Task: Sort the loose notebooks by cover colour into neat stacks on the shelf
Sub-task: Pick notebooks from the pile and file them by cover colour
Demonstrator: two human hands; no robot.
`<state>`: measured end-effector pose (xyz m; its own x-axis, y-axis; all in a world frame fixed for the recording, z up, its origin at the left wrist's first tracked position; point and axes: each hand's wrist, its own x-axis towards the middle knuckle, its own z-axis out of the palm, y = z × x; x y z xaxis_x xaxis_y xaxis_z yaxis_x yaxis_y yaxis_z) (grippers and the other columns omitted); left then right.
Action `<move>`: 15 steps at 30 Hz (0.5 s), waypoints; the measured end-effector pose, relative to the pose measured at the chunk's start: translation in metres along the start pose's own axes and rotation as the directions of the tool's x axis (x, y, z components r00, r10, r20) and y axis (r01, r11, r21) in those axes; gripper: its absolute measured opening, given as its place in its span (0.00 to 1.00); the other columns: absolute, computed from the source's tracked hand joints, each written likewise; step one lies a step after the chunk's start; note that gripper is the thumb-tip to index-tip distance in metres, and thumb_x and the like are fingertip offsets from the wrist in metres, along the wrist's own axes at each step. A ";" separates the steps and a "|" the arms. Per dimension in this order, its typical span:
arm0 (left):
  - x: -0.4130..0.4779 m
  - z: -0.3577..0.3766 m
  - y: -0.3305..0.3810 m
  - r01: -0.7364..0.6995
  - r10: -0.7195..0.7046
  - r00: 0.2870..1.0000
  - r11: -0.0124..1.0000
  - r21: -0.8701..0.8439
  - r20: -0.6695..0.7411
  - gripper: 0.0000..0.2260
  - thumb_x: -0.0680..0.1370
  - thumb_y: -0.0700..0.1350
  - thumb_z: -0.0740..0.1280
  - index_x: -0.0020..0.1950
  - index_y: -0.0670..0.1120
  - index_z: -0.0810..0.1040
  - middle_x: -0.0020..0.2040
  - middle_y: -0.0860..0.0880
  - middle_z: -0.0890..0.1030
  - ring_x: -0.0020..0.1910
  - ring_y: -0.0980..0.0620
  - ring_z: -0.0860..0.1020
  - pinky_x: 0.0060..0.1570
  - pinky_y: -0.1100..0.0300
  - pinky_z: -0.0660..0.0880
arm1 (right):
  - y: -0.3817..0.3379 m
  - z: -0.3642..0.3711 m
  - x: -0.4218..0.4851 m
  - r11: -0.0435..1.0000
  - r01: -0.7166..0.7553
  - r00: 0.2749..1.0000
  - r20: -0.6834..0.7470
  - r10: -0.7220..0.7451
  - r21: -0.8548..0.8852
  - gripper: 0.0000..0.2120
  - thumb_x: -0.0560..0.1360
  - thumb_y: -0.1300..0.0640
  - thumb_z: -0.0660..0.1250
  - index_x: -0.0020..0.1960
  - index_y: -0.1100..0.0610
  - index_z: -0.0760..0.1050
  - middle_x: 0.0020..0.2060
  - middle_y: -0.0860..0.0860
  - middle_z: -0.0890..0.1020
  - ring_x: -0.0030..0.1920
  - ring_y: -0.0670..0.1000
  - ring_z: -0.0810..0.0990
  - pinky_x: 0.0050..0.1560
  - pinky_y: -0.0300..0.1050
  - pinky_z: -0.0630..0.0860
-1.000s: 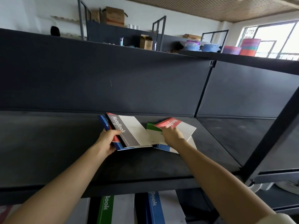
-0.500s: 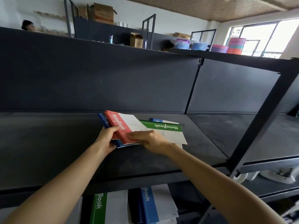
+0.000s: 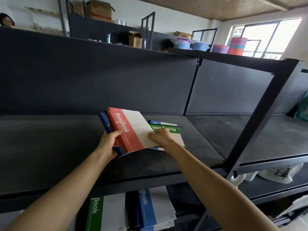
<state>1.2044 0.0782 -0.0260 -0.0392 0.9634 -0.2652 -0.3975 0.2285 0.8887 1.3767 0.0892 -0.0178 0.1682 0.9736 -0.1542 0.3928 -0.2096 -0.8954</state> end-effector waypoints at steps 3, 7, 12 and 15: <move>-0.004 0.002 -0.004 0.022 -0.022 0.999 1.000 -0.017 0.035 0.20 0.78 0.40 0.64 0.70 0.45 0.66 0.57 0.43 0.77 0.44 0.47 0.77 0.41 0.51 0.73 | 0.005 -0.003 -0.003 0.984 0.138 0.990 0.002 -0.138 -0.111 0.06 0.76 0.61 0.63 0.44 0.64 0.75 0.38 0.54 0.75 0.36 0.49 0.74 0.37 0.39 0.75; -0.006 -0.002 -0.006 0.036 -0.036 0.999 0.999 -0.014 0.015 0.22 0.77 0.39 0.65 0.71 0.46 0.65 0.59 0.43 0.76 0.51 0.43 0.76 0.48 0.48 0.72 | 0.020 -0.016 0.017 0.767 0.254 0.945 -0.017 -0.326 -0.590 0.11 0.77 0.54 0.62 0.49 0.60 0.79 0.47 0.55 0.80 0.48 0.54 0.76 0.43 0.41 0.71; -0.008 -0.013 -0.002 0.036 -0.036 0.999 0.999 -0.009 -0.027 0.24 0.77 0.39 0.66 0.71 0.48 0.65 0.63 0.42 0.76 0.55 0.41 0.76 0.52 0.45 0.73 | 0.034 -0.030 0.037 0.474 0.266 0.964 0.222 -0.147 -0.839 0.25 0.77 0.41 0.60 0.67 0.54 0.69 0.67 0.56 0.71 0.65 0.59 0.70 0.64 0.52 0.69; -0.007 -0.019 0.001 0.036 -0.037 0.998 0.999 -0.020 -0.049 0.24 0.77 0.39 0.66 0.71 0.48 0.65 0.63 0.42 0.76 0.58 0.41 0.76 0.53 0.45 0.73 | 0.030 -0.032 0.033 0.240 0.344 0.930 0.294 -0.223 -0.908 0.20 0.80 0.45 0.56 0.66 0.56 0.71 0.63 0.57 0.75 0.61 0.58 0.74 0.59 0.48 0.70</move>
<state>1.1864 0.0695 -0.0305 -0.0693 0.9462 -0.3161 -0.4168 0.2604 0.8709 1.4231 0.1123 -0.0361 -0.1968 0.9782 -0.0666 0.9728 0.2033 0.1114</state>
